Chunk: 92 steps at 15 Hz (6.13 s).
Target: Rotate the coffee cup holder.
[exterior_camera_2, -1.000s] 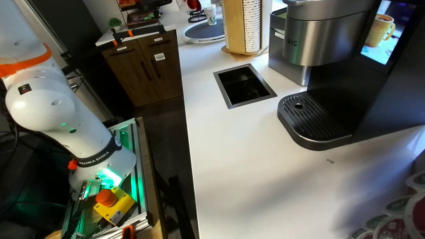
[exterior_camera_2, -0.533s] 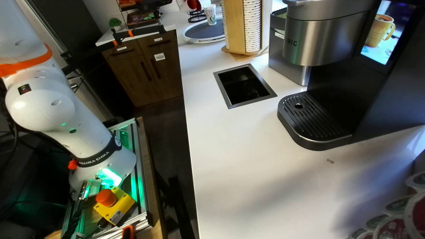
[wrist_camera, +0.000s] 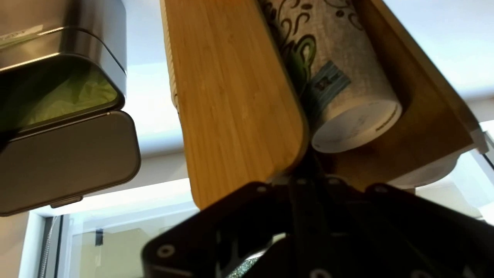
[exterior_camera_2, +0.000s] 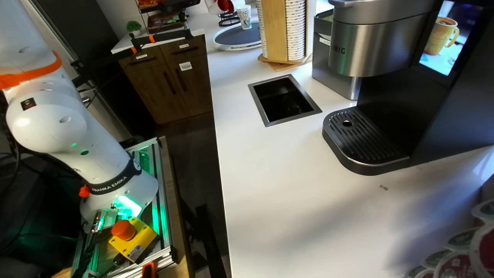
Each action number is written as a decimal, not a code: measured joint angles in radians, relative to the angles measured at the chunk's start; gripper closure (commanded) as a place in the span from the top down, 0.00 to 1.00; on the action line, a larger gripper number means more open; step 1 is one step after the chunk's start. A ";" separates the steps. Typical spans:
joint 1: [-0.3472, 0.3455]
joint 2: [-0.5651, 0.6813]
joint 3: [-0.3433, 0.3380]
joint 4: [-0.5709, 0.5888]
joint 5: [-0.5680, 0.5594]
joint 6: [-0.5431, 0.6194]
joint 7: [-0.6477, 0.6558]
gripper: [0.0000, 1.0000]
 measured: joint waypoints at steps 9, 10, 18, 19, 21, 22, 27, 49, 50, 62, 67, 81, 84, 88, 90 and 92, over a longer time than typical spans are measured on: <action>-0.001 0.013 -0.016 0.007 -0.045 0.011 0.042 0.00; -0.001 0.015 -0.017 0.007 -0.055 0.015 0.048 0.00; -0.001 0.064 -0.026 0.019 -0.140 0.071 0.092 0.00; -0.001 0.069 -0.028 0.021 -0.151 0.078 0.097 0.00; -0.001 0.079 -0.032 0.026 -0.172 0.092 0.105 0.00; -0.001 0.084 -0.035 0.027 -0.182 0.103 0.109 0.00; -0.001 0.100 -0.046 0.030 -0.221 0.146 0.123 0.00; 0.022 -0.001 0.041 0.043 -0.085 0.050 -0.013 0.00; 0.022 -0.002 0.041 0.045 -0.084 0.022 -0.021 0.00; 0.021 -0.002 0.044 0.052 0.023 -0.078 -0.141 0.00; 0.021 0.001 0.047 0.052 0.065 -0.067 -0.172 0.00; 0.016 0.003 0.039 0.053 0.072 -0.055 -0.175 0.00; 0.013 0.002 0.035 0.053 0.072 -0.056 -0.172 0.00; 0.007 0.001 0.025 0.053 0.072 -0.056 -0.163 0.00; 0.006 0.001 0.015 0.053 0.072 -0.056 -0.156 0.00; 0.003 0.000 0.007 0.054 0.072 -0.057 -0.150 0.00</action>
